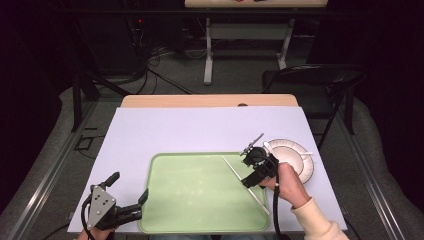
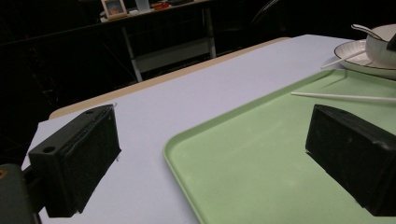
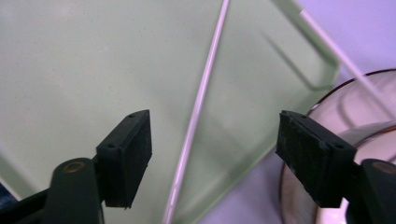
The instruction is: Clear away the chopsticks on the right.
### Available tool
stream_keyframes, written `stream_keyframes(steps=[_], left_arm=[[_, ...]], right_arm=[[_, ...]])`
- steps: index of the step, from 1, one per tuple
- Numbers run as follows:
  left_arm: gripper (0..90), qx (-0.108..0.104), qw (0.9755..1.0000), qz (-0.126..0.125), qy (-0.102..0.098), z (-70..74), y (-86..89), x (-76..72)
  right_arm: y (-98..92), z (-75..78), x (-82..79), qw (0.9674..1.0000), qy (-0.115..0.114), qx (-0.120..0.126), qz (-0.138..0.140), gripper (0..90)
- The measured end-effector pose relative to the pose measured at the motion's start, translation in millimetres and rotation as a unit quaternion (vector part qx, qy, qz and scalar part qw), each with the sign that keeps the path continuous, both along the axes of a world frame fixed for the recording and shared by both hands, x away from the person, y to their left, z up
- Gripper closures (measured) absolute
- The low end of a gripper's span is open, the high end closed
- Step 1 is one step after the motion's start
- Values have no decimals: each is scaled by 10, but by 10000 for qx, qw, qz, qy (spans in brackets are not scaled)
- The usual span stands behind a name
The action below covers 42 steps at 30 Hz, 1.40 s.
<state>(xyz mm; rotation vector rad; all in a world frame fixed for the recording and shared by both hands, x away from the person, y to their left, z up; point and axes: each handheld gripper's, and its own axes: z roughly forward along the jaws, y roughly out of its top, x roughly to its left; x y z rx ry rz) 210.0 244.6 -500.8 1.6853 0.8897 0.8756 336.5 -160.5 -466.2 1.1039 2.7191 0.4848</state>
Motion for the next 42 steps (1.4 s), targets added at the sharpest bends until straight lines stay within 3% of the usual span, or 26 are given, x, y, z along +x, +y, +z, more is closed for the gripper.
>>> stream_keyframes(steps=[8,16,19,31,37,42], left_arm=[[27,0,10000,0,3,-1,1,1],[27,0,10000,1,-3,0,3,0],[27,-2,10000,12,10,2,7,-2],[26,-18,10000,13,14,1,5,0],[26,-30,10000,22,20,-1,5,1],[26,-30,10000,22,17,-1,7,1]], right_arm=[[-186,389,63,9979,-529,-87,366,90],[-443,715,294,9948,-814,-424,437,25],[-558,774,411,9946,-813,-476,429,0],[-946,780,857,9909,-727,-1061,392,0],[-1113,623,1077,9910,-557,-1137,431,0],[-1194,460,1209,9889,-426,-1330,501,120]])
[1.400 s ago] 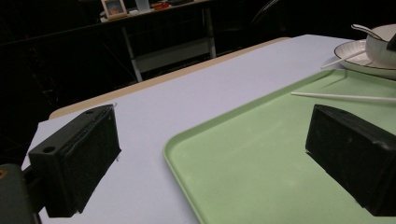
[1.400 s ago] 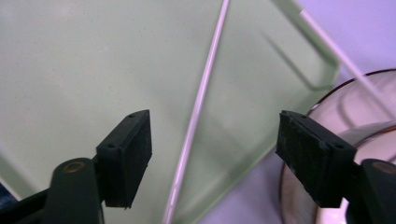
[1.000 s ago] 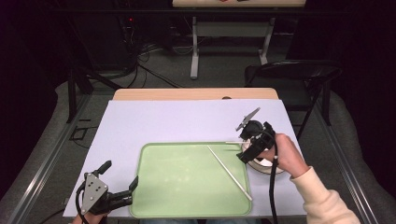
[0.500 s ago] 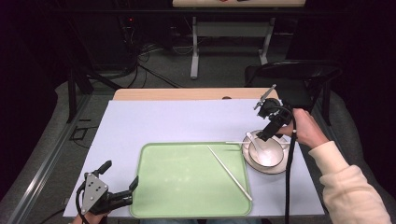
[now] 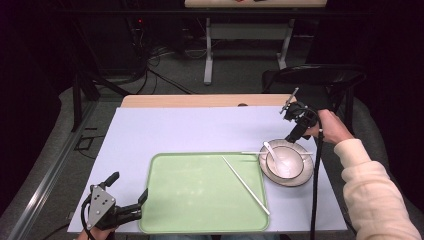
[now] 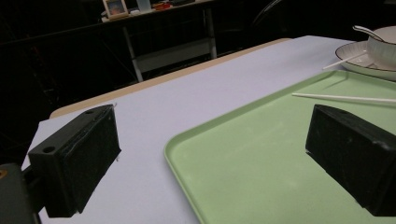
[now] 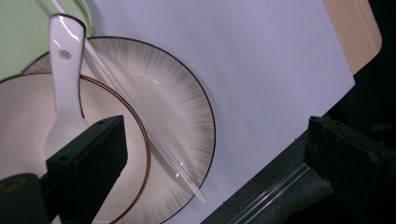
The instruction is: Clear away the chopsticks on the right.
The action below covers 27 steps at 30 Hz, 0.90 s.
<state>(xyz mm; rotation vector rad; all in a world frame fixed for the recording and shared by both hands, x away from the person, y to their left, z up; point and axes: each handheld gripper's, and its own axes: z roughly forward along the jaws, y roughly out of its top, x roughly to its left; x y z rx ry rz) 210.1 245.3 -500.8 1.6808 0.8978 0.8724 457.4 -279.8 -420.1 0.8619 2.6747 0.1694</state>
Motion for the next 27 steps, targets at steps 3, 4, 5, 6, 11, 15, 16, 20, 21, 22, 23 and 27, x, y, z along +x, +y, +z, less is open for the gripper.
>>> stream_keyframes(steps=[3,4,5,6,11,15,16,20,21,22,23,27], left_arm=[[26,3,10000,-1,0,0,1,0],[26,15,10000,-5,-6,1,3,-1],[26,12,10000,-2,-7,1,3,-1],[26,8,10000,-3,-9,0,4,-1],[26,20,10000,-5,-15,1,7,-1],[26,17,10000,-11,-5,1,3,-1],[26,13,10000,-10,-9,1,2,-1],[26,-1,10000,-4,-2,0,-2,0],[26,1,10000,-4,-1,1,-2,0],[26,2,10000,-5,-3,1,-2,-1],[26,15,10000,-7,-9,2,1,-1],[27,-3,10000,-4,-1,0,-1,0]], right_arm=[[-38,-67,52,9998,82,-100,165,171],[-42,-96,56,9997,120,-143,145,228],[-56,-124,69,9993,147,-165,299,273],[-62,-160,71,9991,242,-185,279,289],[-169,-286,88,9975,507,-210,435,438],[-259,-385,64,9949,755,-359,568,523],[-282,-399,53,9946,784,-364,567,543],[-337,-448,8,9927,944,-352,662,610],[-345,-462,6,9917,990,-396,719,621],[-352,-487,-9,9911,1037,-404,732,628],[-353,-495,-22,9909,1066,-427,704,632],[-362,-580,-38,9890,1162,-466,784,652]])
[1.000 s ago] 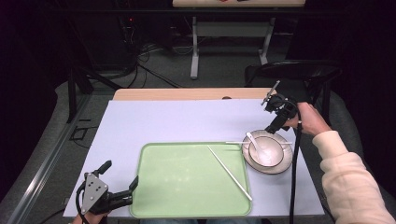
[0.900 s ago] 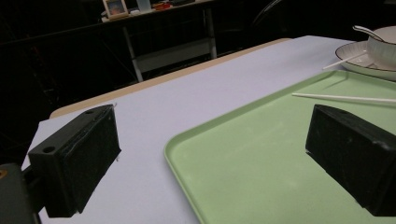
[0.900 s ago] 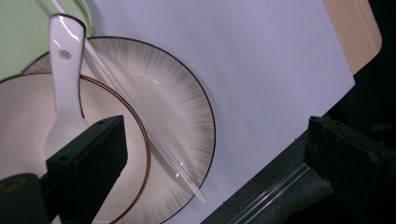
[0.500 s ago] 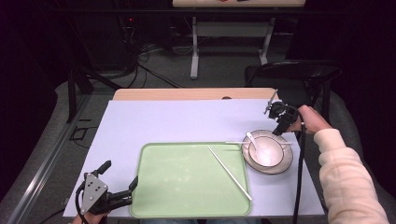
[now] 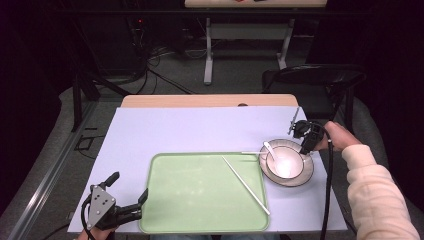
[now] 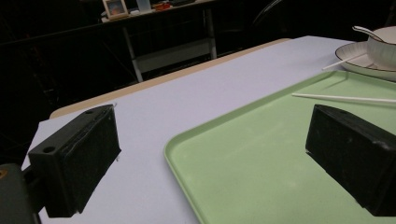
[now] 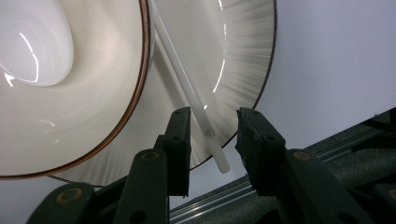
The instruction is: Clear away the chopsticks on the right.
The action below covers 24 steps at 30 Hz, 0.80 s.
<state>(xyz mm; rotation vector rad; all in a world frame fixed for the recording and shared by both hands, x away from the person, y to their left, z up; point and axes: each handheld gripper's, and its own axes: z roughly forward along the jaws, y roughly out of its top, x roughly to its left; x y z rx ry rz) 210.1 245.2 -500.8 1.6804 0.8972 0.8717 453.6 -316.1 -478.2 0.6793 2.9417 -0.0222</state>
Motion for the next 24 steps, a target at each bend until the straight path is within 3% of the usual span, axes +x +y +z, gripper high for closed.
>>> stream_keyframes(steps=[1,6,24], left_arm=[[26,3,10000,-1,-2,0,1,0],[26,-3,10000,-7,1,0,0,1],[27,26,10000,1,15,0,-3,5]], right_arm=[[0,-25,0,9999,-1,-32,107,654],[12,-87,-14,9999,64,-53,62,673],[42,-188,-103,9998,-169,-91,107,797]])
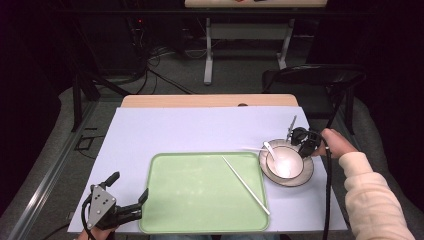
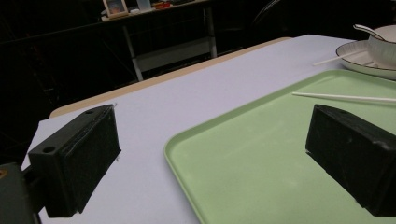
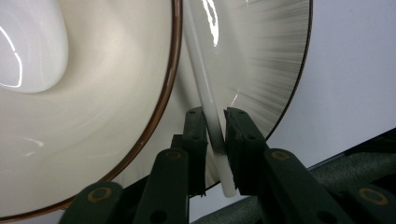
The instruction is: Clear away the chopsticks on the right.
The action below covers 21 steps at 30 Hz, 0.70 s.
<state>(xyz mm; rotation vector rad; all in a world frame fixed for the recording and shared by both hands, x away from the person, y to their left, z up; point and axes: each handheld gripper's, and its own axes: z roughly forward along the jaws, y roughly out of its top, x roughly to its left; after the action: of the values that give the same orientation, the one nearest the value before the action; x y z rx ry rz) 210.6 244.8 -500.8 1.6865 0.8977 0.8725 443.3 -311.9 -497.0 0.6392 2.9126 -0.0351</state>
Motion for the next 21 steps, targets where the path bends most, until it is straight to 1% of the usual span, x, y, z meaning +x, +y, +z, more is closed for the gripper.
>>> stream_keyframes(steps=[1,3,5,7,8,9,12,13,14,15,16,17,21], left_arm=[[26,-3,10000,-1,-4,1,0,-1],[26,-1,10000,-4,-11,2,2,-2],[26,-10,10000,-1,-8,1,0,-1],[26,-2,10000,-1,-4,1,-1,0],[26,-3,10000,-3,-4,1,-1,0],[26,-4,10000,-1,-3,1,-2,0],[27,-6,10000,-8,-13,2,2,-1],[26,-16,10000,-7,-7,1,1,-1],[26,-11,10000,-11,-10,1,1,-1],[26,-6,10000,-8,-10,1,0,-2],[26,-1,10000,-3,-8,2,0,-2],[26,-8,10000,-5,-9,1,0,-1],[26,8,10000,-8,-8,2,-1,-1]], right_arm=[[-6,-14,-9,9999,-75,69,-29,812],[-15,-12,-14,9999,-97,59,-57,832],[-21,-16,-23,9998,-130,99,-128,835],[-27,-6,-25,9998,-161,67,-107,837],[-25,-1,-36,9997,-178,70,-155,837],[-27,9,-39,9995,-230,102,-182,838],[-25,73,-58,9990,-314,80,-299,840],[-26,87,-65,9986,-386,121,-329,840],[-21,116,-72,9984,-430,103,-349,840],[-18,136,-83,9979,-477,167,-395,841],[-11,161,-95,9977,-510,177,-400,841],[1,195,-109,9977,-531,138,-397,841],[30,312,-146,9956,-715,218,-559,842]])
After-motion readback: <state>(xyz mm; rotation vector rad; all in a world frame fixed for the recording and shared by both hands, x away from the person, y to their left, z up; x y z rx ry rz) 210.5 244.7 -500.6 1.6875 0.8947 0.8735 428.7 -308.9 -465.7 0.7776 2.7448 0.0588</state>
